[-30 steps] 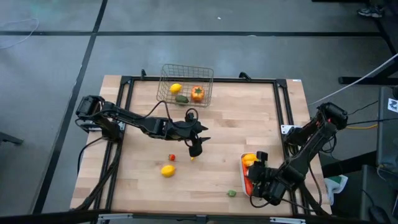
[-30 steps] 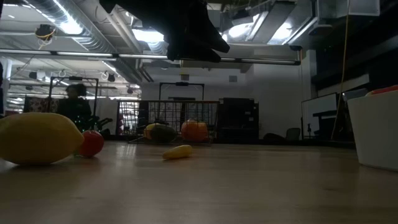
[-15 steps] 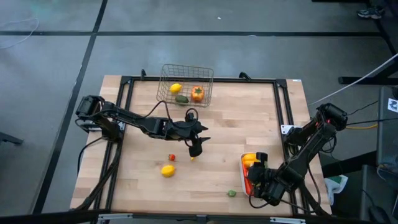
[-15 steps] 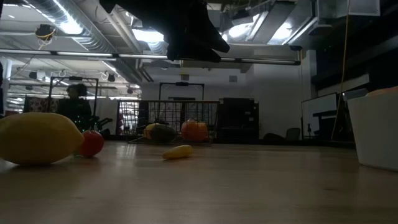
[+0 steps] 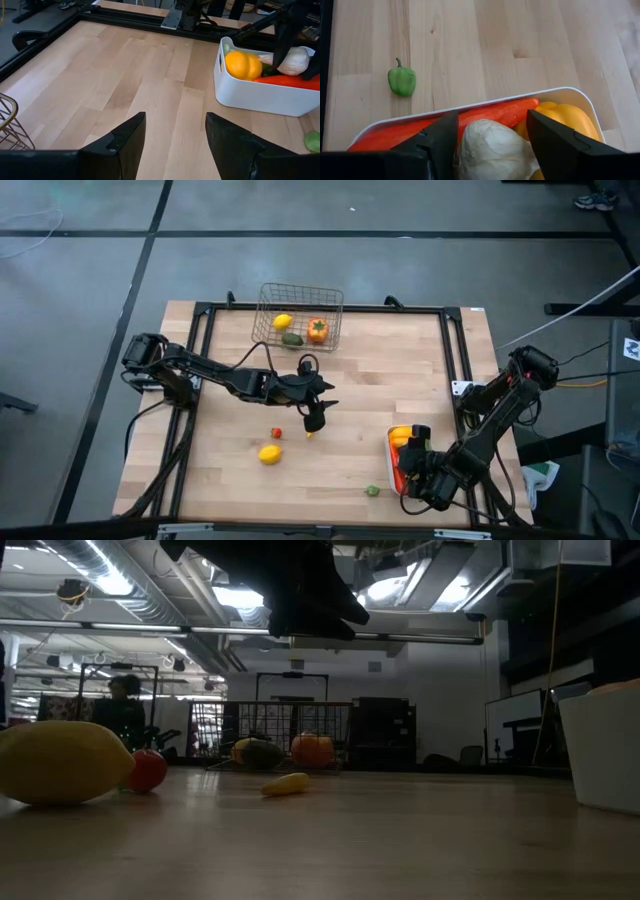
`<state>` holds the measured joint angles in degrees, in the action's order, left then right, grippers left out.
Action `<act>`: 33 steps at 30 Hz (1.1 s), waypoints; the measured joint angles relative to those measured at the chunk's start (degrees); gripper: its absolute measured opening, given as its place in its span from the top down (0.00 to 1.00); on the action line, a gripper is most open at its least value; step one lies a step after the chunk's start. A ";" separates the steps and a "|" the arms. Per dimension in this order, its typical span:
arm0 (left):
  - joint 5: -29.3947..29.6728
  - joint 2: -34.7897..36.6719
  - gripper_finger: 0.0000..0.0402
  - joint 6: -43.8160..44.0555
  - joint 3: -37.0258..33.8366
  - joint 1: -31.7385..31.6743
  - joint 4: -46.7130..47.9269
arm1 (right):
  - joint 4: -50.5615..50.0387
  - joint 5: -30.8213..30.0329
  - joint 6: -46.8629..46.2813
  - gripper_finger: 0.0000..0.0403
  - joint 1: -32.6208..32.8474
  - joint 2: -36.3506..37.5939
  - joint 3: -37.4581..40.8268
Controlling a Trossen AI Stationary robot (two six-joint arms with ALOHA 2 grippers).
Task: Sort produce into baskets
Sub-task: Put the garlic into the white bin, then put the corn into the white bin
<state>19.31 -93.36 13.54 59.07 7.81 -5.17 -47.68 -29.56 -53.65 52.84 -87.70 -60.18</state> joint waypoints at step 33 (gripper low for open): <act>0.00 0.02 0.50 4.00 9.70 0.53 15.90 | -5.52 -17.43 13.90 0.39 -1.19 0.03 -17.11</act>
<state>19.31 -93.34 17.54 68.77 8.35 10.74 -53.20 -46.99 -39.75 51.65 -87.67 -77.29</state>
